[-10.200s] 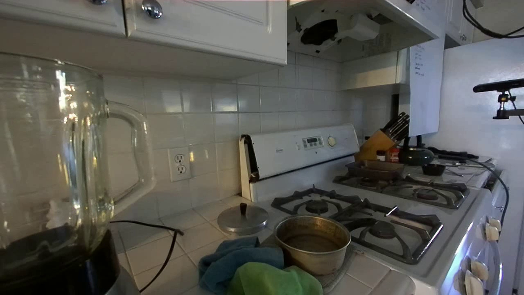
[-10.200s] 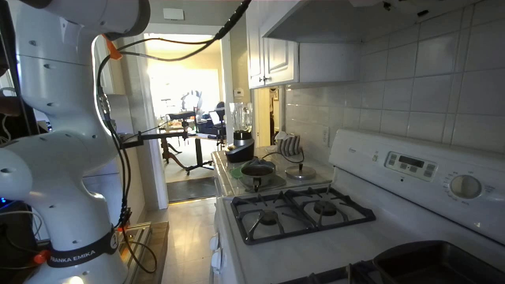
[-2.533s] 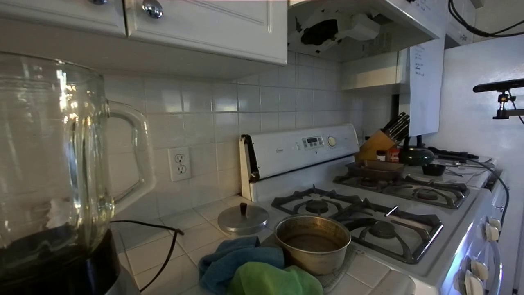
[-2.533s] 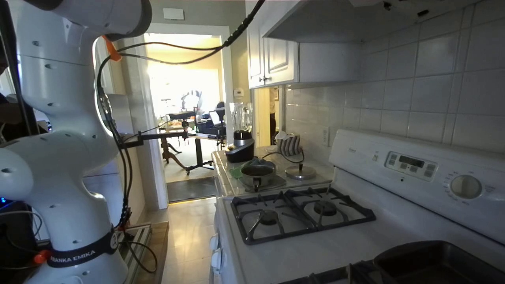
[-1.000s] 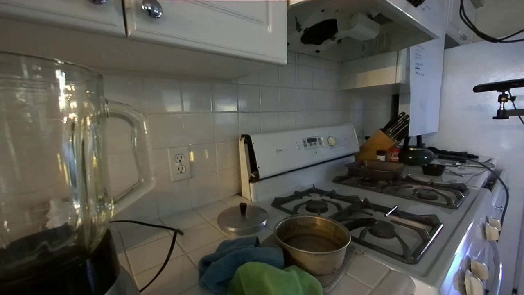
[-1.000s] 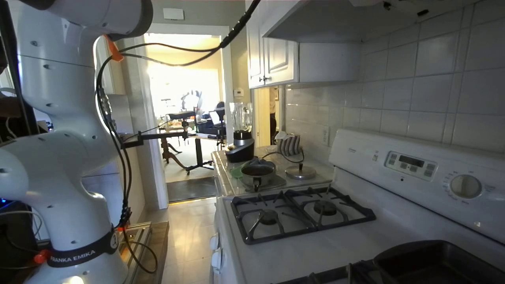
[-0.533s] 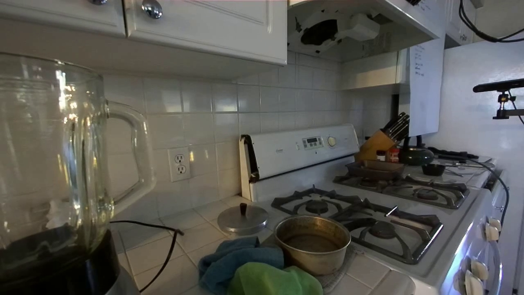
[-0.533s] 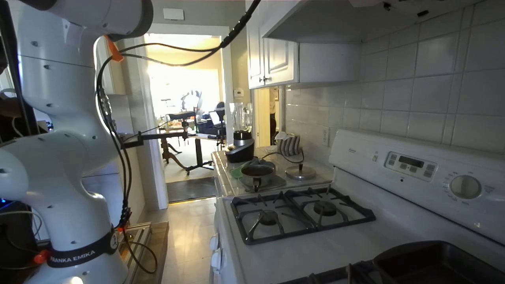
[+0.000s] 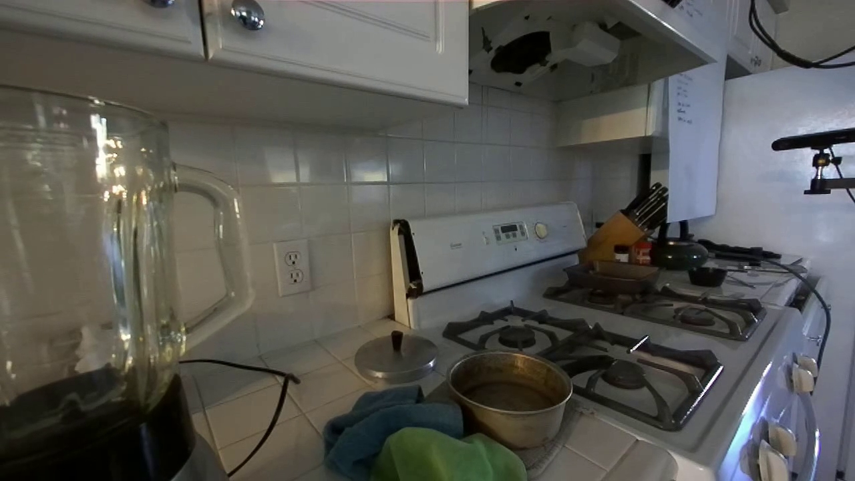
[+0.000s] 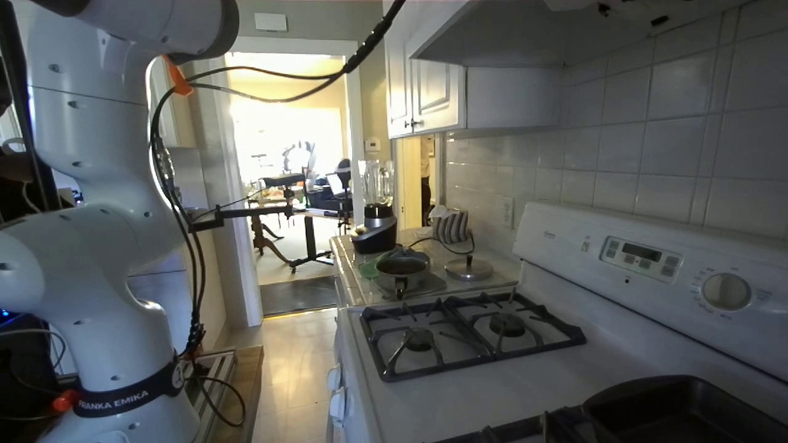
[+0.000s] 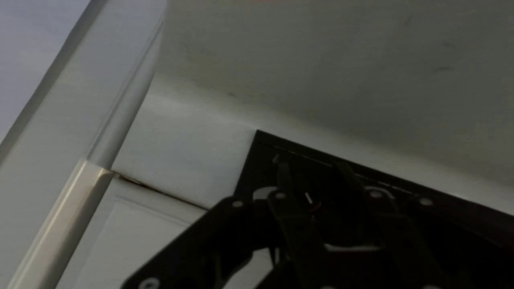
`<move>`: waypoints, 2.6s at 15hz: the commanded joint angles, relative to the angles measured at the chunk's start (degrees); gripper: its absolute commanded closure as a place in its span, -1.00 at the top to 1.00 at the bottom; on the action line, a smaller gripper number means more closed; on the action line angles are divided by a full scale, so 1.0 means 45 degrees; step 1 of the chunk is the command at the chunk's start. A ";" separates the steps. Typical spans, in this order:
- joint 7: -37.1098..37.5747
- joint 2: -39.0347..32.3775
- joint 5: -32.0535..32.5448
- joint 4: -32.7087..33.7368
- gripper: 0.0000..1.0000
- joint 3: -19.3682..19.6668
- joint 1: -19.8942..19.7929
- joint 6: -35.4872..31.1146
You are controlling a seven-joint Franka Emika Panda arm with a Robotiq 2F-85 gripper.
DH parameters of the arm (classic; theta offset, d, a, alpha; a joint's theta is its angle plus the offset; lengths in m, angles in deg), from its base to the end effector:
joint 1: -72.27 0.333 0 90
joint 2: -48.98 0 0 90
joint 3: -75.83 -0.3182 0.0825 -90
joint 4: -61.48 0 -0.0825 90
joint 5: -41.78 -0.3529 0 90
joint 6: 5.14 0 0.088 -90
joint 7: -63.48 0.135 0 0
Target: Turn on the light
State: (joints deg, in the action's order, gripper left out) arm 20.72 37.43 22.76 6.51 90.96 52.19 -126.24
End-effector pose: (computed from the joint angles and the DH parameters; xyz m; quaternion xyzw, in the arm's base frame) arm 0.5133 -0.2978 0.8436 0.8768 0.0616 0.4437 0.1749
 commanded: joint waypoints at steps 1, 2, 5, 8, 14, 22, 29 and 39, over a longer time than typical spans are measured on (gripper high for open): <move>-0.0488 -0.0146 -0.0488 0.0322 -0.08 -0.0140 -0.0105 -0.0203; -0.0584 -0.0155 -0.0532 0.0337 -0.02 -0.0151 -0.0139 -0.0260; -0.0686 -0.0186 -0.0614 0.0372 -0.03 -0.0167 -0.0148 -0.0451; -0.0810 -0.0186 -0.0651 0.0369 -0.20 -0.0154 -0.0150 -0.0457; -0.0896 -0.0223 -0.0582 0.0421 -1.00 -0.0139 -0.0128 -0.0494; 0.0302 -0.0360 0.0131 0.0556 -0.93 0.0160 -0.0053 0.0023; 0.3934 -0.0661 0.1606 0.1391 -0.93 0.0516 0.0245 0.1384; 0.6696 -0.1269 0.1998 0.2744 -0.93 0.0582 0.0259 0.2429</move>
State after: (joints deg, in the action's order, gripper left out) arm 46.91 33.17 29.96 16.28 92.24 53.80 -120.39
